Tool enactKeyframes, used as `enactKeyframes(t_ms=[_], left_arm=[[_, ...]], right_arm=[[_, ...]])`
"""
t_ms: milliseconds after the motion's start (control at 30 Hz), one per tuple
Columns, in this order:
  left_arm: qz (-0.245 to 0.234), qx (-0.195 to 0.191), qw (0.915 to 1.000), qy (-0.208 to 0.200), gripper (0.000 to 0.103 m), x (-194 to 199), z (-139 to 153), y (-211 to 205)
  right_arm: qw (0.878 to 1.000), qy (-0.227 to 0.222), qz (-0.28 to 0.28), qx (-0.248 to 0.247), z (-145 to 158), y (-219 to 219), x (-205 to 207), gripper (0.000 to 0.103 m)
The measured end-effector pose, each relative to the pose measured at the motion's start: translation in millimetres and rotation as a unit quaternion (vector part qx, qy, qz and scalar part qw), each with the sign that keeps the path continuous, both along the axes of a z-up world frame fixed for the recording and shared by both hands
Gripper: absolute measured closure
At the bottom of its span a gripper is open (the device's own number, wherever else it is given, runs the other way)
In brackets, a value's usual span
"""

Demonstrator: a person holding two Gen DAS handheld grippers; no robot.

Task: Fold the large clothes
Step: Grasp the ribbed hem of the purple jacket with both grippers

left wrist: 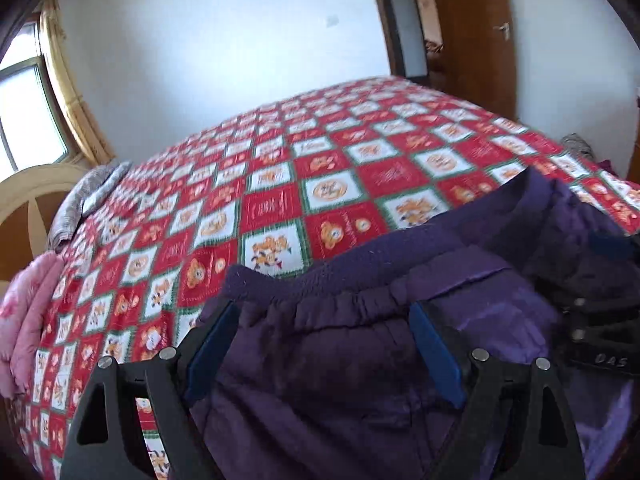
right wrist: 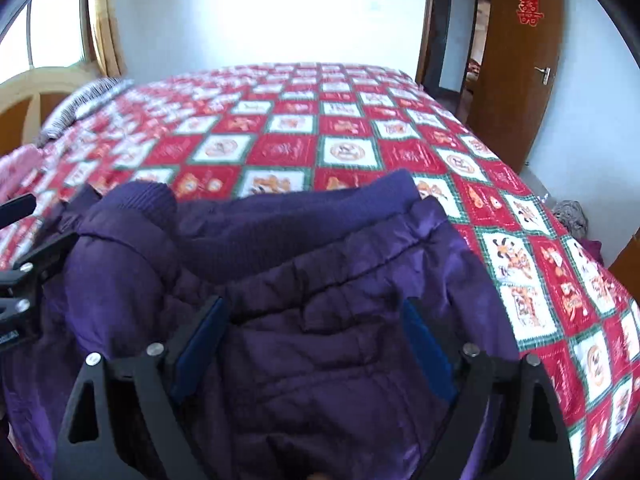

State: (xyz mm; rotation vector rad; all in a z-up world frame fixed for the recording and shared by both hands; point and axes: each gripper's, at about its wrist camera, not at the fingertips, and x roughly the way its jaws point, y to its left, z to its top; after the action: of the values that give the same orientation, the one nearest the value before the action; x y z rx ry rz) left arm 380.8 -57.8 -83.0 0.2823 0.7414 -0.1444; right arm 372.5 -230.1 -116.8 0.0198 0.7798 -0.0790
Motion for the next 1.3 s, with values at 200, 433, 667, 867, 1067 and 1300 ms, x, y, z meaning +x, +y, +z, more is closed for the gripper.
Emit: enactKeyframes(t_ms=[200,433,667,867,1067,1300], left_arm=[[0.070,-0.097,0.9914,0.052,0.001,35,-40,37],[0.079,-0.055,0.9951,0.023,0.001,28,-48,18],[0.098,-0.073,0.9917,0.038,0.001,37,-44,26],[0.097,-0.068,0.9916,0.052,0.001,41,-53,24],[0.096,-0.026,0.9944,0.036,0.001,37,-59,10],[0.101,-0.045,0.9932,0.038,0.001,38,-57,16]], right_arm=[[0.994,0.007,-0.060,0.092,-9,-49,26,0.013],[0.996,-0.008,0.025,0.083,21,-29,30,0.017],[0.995,0.081,0.056,0.003,-8,-12,75,0.026],[0.998,0.065,0.008,0.018,-25,-34,93,0.019],[1.000,0.018,-0.016,0.000,9,-31,62,0.027],[0.998,-0.025,0.054,0.008,20,30,4,0.027]])
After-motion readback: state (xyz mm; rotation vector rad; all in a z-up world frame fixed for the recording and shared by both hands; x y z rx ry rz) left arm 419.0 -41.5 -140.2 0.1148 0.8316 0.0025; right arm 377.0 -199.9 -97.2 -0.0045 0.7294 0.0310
